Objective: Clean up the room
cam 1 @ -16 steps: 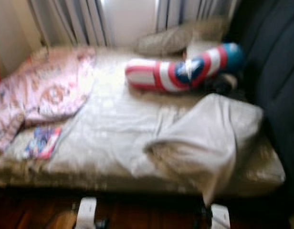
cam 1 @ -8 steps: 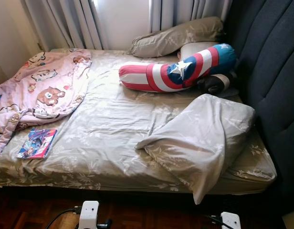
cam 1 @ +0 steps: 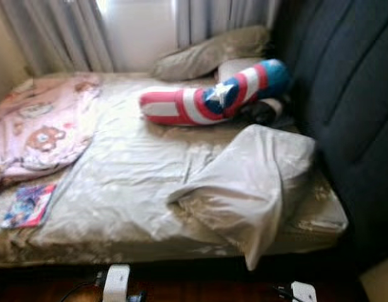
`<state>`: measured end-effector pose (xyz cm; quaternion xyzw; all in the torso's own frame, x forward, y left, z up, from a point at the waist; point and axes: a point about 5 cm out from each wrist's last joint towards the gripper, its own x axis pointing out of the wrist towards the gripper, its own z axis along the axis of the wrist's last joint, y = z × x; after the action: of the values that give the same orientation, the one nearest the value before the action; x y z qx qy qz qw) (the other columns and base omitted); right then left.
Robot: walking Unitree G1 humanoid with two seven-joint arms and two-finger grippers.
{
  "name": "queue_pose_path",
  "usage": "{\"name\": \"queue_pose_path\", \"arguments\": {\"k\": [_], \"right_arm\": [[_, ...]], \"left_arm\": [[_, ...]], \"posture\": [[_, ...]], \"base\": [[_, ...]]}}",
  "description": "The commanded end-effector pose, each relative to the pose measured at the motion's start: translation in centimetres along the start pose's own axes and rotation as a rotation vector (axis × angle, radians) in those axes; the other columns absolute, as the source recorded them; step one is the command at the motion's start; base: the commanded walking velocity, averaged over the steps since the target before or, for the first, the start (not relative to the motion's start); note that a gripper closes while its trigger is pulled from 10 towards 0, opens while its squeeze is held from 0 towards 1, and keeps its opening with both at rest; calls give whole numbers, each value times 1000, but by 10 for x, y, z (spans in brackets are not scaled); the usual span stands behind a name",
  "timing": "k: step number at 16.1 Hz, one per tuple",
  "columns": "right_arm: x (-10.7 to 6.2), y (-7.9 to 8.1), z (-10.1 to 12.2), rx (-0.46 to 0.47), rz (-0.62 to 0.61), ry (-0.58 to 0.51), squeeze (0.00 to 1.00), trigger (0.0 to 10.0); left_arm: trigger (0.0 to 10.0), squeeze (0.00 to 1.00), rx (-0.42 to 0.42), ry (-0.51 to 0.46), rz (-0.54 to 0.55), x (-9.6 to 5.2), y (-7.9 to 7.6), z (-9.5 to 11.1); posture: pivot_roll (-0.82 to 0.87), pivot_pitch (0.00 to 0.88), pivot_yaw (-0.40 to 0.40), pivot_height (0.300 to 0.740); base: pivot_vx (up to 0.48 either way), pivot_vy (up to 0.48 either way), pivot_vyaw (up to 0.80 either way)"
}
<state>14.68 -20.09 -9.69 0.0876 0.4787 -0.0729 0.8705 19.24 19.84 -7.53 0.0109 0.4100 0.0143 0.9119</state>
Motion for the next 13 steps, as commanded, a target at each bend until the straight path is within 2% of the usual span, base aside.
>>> {"name": "queue_pose_path", "arguments": {"k": [1,8,10,13], "right_arm": [[2,6,5,-4,14,-14,0,10000],[3,6,12,7,-4,-32,0,10000],[5,21,15,5,13,-37,0,10000],[6,26,18,6,18,-52,0,10000]], "left_arm": [[10000,0,-2,25,9,-1,3,-5],[10000,0,2,8,13,0,5,2],[10000,0,1,4,17,0,7,3],[10000,0,-11,-15,23,0,8,6]], "posture": [[29,0,-9,740],[30,19,-2,740],[34,22,-1,740],[35,25,-1,740]], "base": [[266,0,0],[270,0,0],[242,0,0],[0,0,0]]}}
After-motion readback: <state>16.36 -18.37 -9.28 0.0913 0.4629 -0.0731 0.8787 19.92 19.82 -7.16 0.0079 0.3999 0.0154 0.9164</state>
